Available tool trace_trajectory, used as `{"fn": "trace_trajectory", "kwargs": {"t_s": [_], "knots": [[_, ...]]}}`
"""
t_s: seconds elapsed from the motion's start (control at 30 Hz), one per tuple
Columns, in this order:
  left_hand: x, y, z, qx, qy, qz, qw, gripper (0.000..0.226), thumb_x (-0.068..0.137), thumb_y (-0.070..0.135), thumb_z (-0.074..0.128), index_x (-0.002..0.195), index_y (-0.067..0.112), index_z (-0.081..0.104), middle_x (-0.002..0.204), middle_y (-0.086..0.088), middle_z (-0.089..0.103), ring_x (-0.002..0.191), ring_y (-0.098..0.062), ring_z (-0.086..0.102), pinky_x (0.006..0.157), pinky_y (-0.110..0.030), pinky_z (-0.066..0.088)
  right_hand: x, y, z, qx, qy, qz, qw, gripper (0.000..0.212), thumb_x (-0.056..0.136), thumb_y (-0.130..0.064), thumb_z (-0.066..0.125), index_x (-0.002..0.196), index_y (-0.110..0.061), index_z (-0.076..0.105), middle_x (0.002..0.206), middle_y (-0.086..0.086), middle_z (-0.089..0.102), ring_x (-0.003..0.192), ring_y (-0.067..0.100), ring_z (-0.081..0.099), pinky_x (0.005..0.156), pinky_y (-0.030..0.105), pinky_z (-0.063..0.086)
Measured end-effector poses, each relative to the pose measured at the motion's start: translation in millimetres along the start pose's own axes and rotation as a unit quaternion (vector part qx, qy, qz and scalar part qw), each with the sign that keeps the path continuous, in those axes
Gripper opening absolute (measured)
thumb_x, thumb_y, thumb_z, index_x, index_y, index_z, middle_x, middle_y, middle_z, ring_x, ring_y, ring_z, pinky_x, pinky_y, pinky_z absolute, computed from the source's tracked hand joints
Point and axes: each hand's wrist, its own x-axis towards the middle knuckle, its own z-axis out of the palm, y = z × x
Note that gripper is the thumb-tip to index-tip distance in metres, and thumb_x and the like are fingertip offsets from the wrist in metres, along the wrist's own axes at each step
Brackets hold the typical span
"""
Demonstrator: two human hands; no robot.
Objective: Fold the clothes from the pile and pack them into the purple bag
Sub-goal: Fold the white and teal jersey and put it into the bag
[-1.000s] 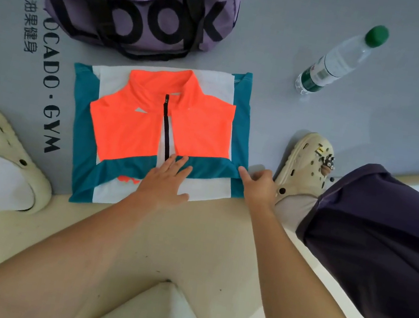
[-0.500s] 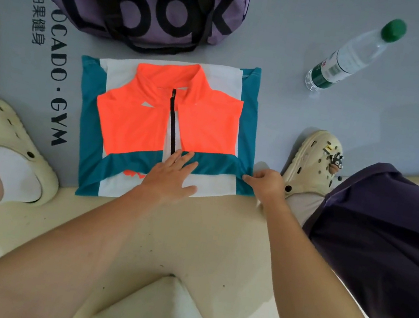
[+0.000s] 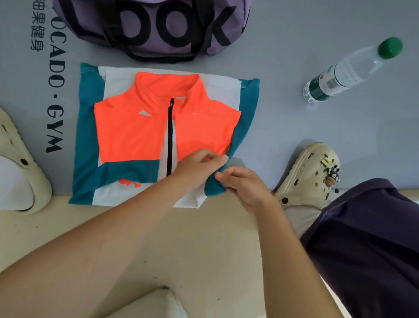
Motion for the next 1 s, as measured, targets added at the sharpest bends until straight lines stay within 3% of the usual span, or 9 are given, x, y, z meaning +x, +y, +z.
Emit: {"fn": "trace_trajectory", "kwargs": {"t_s": [0.2, 0.3, 0.4, 0.47, 0.57, 0.63, 0.8, 0.9, 1.0], "knots": [[25.6, -6.9, 9.3, 0.028, 0.027, -0.033, 0.999, 0.012, 0.090, 0.031, 0.066, 0.088, 0.019, 0.064, 0.076, 0.006, 0.061, 0.076, -0.015, 0.058, 0.066, -0.024, 0.043, 8.5, -8.6, -7.6, -0.081, -0.021, 0.065, 0.994, 0.019, 0.086, -0.016, 0.070, 0.105, -0.012, 0.074, 0.103, 0.001, 0.075, 0.101, 0.011, 0.068, 0.092, 0.027, 0.049], [32.5, -10.8, 3.9, 0.053, 0.036, -0.026, 0.998, 0.021, 0.094, 0.029, 0.062, 0.075, 0.021, 0.056, 0.070, 0.005, 0.053, 0.070, -0.016, 0.049, 0.061, -0.028, 0.037, 21.8, -31.3, -22.1, -0.145, 0.055, 0.062, 0.986, 0.024, 0.090, -0.039, 0.063, 0.098, -0.018, 0.072, 0.099, -0.001, 0.074, 0.078, 0.000, 0.069, 0.065, 0.012, 0.047], [36.1, -12.7, -0.5, 0.085, 0.028, -0.004, 0.996, 0.029, 0.096, 0.029, 0.058, 0.069, 0.022, 0.047, 0.065, 0.005, 0.045, 0.062, -0.014, 0.042, 0.057, -0.030, 0.032, 57.2, -61.0, -24.6, -0.167, 0.231, 0.021, 0.958, 0.046, 0.087, -0.058, 0.056, 0.079, -0.014, 0.064, 0.078, 0.003, 0.071, 0.060, 0.011, 0.064, 0.057, 0.023, 0.044], [36.1, -15.8, -4.4, 0.104, 0.031, 0.005, 0.994, 0.031, 0.096, 0.030, 0.057, 0.068, 0.023, 0.045, 0.063, 0.006, 0.043, 0.058, -0.012, 0.040, 0.056, -0.030, 0.031, 83.3, -76.7, -16.3, -0.230, 0.263, 0.014, 0.937, 0.055, 0.080, -0.067, 0.059, 0.079, -0.012, 0.061, 0.070, 0.001, 0.064, 0.060, 0.015, 0.060, 0.056, 0.027, 0.045], [33.8, -19.1, -13.6, 0.104, 0.029, 0.012, 0.994, 0.030, 0.095, 0.031, 0.058, 0.070, 0.022, 0.045, 0.063, 0.006, 0.043, 0.057, -0.011, 0.040, 0.057, -0.031, 0.030, 110.6, -93.9, -7.0, -0.310, 0.257, 0.024, 0.915, 0.035, 0.076, -0.045, 0.071, 0.085, -0.014, 0.057, 0.080, -0.001, 0.061, 0.068, 0.017, 0.060, 0.059, 0.029, 0.053], [32.1, -18.3, -23.2, 0.091, 0.026, 0.007, 0.995, 0.029, 0.094, 0.031, 0.058, 0.070, 0.022, 0.045, 0.062, 0.007, 0.042, 0.057, -0.012, 0.039, 0.056, -0.031, 0.029, 117.3, -106.7, -4.9, -0.340, 0.235, 0.039, 0.910, 0.025, 0.077, -0.029, 0.071, 0.076, -0.015, 0.051, 0.078, 0.004, 0.060, 0.060, 0.016, 0.058, 0.046, 0.023, 0.051], [17.2, -20.4, -53.0, -0.060, 0.048, -0.014, 0.997, 0.029, 0.076, 0.046, 0.072, 0.073, 0.025, 0.051, 0.064, 0.015, 0.053, 0.059, -0.006, 0.051, 0.057, -0.020, 0.038, 116.3, -124.1, 21.8, -0.218, 0.195, -0.012, 0.956, 0.018, 0.081, -0.021, 0.070, 0.083, -0.008, 0.059, 0.067, 0.008, 0.062, 0.039, 0.011, 0.054, 0.036, 0.020, 0.043], [6.7, -24.5, -62.9, -0.029, 0.047, 0.000, 0.998, 0.034, 0.073, 0.048, 0.079, 0.091, 0.032, 0.055, 0.089, 0.013, 0.065, 0.080, -0.006, 0.063, 0.067, -0.021, 0.048, 111.5, -130.7, 64.3, -0.184, 0.119, -0.017, 0.975, 0.014, 0.084, -0.016, 0.064, 0.090, -0.004, 0.061, 0.070, 0.013, 0.068, 0.043, 0.014, 0.060, 0.044, 0.025, 0.048], [-0.5, -30.8, -81.8, -0.005, 0.110, -0.001, 0.994, 0.021, 0.084, 0.035, 0.072, 0.085, 0.031, 0.052, 0.080, 0.011, 0.060, 0.072, -0.007, 0.056, 0.061, -0.022, 0.043, 113.9, -137.8, 110.0, -0.200, 0.075, -0.030, 0.976, 0.012, 0.085, -0.014, 0.063, 0.089, -0.004, 0.059, 0.067, 0.011, 0.069, 0.046, 0.014, 0.065, 0.044, 0.024, 0.049]]}}
